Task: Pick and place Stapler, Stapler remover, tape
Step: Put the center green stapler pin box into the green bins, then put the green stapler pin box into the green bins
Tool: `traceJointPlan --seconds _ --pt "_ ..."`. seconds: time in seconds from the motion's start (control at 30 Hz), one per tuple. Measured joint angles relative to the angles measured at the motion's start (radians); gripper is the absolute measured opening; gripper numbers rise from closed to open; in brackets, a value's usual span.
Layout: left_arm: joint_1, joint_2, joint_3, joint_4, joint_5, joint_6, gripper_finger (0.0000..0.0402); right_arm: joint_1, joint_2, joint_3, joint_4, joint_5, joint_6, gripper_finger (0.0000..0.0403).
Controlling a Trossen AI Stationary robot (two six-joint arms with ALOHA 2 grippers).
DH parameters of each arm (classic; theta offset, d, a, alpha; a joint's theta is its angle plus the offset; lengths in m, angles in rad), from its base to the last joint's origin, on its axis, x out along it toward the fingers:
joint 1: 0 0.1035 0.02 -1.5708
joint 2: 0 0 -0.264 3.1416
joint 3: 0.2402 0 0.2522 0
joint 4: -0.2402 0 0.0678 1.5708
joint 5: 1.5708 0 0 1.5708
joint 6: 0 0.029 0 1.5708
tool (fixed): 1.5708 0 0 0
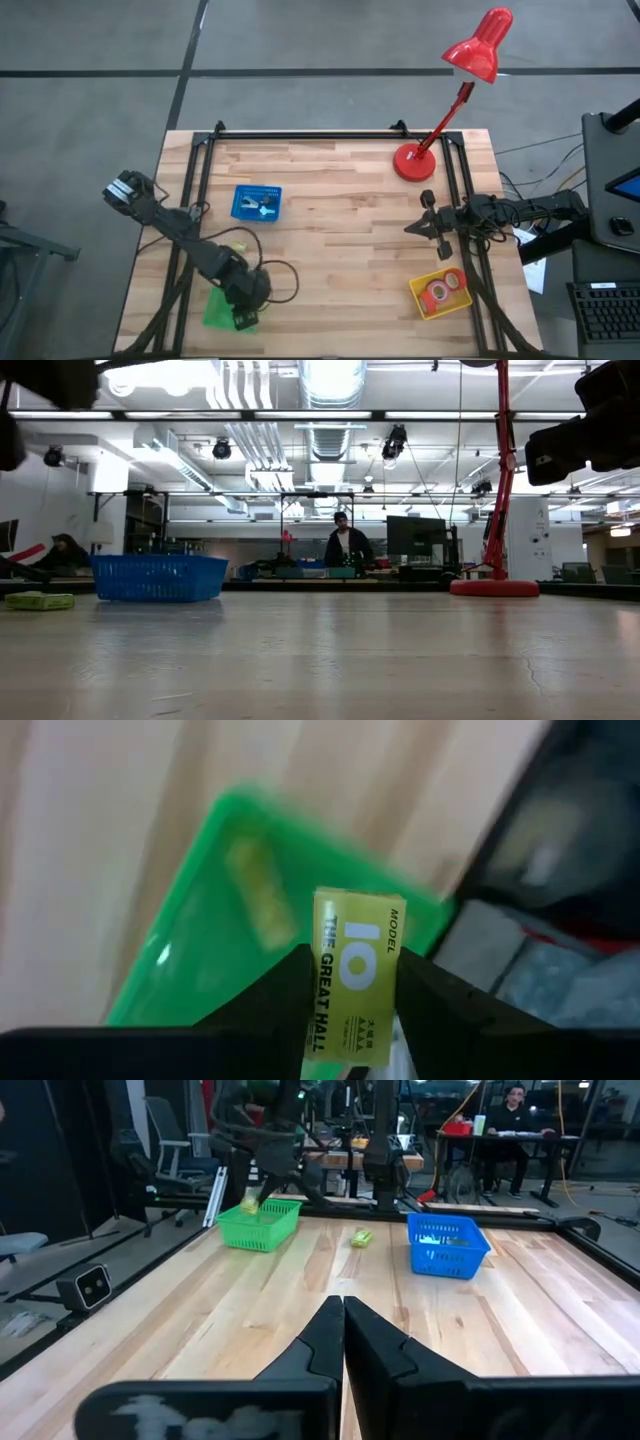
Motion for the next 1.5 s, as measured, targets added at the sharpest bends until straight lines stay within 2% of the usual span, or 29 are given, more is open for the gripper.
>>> traceJointPlan --seconds 0.1,0.17,0.33,0.47,0.77,1.0,1.17,1.37,1.5 --pt "-0.03 -0.003 -0.001 -0.115 -0.014 -0.047 0.0139 0.0 0.0 0.0 0.0 0.0 0.0 0.0008" --pt "-0.048 -0.003 -0.004 -0.177 -0.066 -0.06 0.0136 0.0 0.0 0.0 0.0 0.0 0.0 0.0008" --pt "-0.061 -0.003 -0.025 -0.187 -0.111 -0.119 0.0132 0.0 0.0 0.0 0.0 0.0 0.0 0.0008" --pt "-0.061 -0.003 -0.035 -0.202 -0.13 -0.12 0.0152 0.0 0.0 0.0 0.0 0.0 0.0 0.0008" --pt "-0.061 -0.003 -0.035 -0.196 -0.126 -0.141 0.0219 0.0 0.0 0.0 0.0 0.0 0.0 0.0008" --pt "-0.06 -0.003 -0.035 -0.197 -0.107 -0.118 0.0221 0.0 0.0 0.0 0.0 0.0 0.0 0.0008" --pt "-0.056 -0.003 -0.035 -0.206 -0.007 -0.138 0.022 0.0 0.0 0.0 0.0 0.0 0.0 0.0008" --pt "-0.034 -0.022 -0.035 -0.349 0.019 -0.134 0.022 0.0 0.0 0.0 0.0 0.0 0.0 0.0008" --pt "-0.005 -0.04 -0.035 -0.504 -0.036 -0.064 0.022 0.0 0.0 0.0 0.0 0.0 0.0 0.0008"
